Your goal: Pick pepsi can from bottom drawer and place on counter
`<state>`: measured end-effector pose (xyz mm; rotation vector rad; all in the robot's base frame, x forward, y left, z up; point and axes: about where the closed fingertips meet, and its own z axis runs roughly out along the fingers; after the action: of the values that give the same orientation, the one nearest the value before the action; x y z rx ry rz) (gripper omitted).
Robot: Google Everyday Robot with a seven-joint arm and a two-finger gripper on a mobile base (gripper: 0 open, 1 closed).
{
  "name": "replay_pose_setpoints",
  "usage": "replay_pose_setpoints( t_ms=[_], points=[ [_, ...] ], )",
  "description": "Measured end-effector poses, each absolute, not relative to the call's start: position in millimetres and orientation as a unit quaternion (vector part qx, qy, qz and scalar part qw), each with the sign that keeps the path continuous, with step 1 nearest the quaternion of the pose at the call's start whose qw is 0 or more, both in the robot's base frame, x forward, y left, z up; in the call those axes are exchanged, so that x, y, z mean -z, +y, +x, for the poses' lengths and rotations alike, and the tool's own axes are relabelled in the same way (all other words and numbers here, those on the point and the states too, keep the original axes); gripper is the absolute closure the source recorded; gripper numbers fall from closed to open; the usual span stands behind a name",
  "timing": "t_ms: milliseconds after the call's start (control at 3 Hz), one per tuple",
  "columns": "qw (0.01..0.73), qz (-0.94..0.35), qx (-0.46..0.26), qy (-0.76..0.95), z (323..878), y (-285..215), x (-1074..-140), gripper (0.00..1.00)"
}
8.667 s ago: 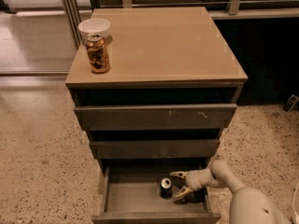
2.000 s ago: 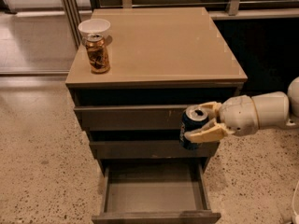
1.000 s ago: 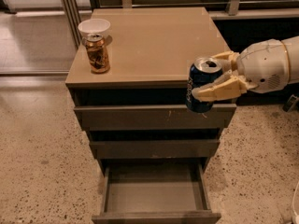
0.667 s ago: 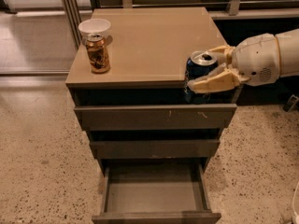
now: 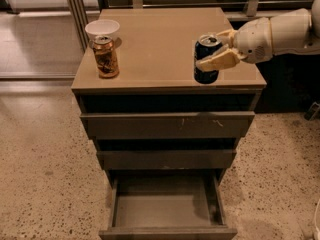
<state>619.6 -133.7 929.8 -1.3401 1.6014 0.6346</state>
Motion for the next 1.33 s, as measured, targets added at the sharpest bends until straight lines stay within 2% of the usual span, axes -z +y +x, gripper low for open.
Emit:
replay_pose_setpoints(
  t_ms=[667, 1333],
  points=[
    [0.494, -0.514, -0.259, 0.652, 707, -146, -916, 1.00],
    [0.505, -0.473, -0.278, 0.666, 731, -154, -895, 1.00]
  ],
)
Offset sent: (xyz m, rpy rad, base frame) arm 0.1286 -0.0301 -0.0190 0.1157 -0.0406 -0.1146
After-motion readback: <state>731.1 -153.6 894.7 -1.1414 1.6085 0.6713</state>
